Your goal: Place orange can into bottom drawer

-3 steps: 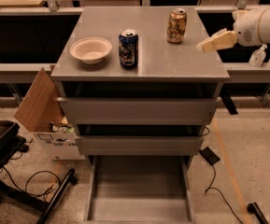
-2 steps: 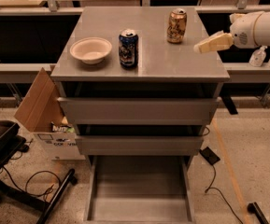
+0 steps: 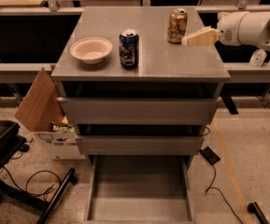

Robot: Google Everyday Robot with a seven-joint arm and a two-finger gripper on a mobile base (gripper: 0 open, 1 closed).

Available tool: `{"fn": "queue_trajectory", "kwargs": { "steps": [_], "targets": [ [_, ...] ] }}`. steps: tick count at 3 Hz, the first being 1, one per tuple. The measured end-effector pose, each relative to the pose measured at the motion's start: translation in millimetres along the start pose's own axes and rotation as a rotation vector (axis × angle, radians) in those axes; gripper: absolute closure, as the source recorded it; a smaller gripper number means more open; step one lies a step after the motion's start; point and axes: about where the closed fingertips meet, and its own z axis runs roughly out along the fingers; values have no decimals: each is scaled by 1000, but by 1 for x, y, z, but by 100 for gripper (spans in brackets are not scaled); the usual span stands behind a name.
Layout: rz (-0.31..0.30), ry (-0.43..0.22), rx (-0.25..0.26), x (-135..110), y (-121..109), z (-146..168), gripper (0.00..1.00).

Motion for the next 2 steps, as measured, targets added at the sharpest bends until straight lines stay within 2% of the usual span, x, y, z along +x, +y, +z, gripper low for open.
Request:
{"fn": "queue_trajectory", "kwargs": {
  "steps": [1, 2],
  "targets": [
    [68, -81, -1, -12, -5, 48, 0],
    [116, -139, 13, -17, -10, 83, 0]
  ]
}}
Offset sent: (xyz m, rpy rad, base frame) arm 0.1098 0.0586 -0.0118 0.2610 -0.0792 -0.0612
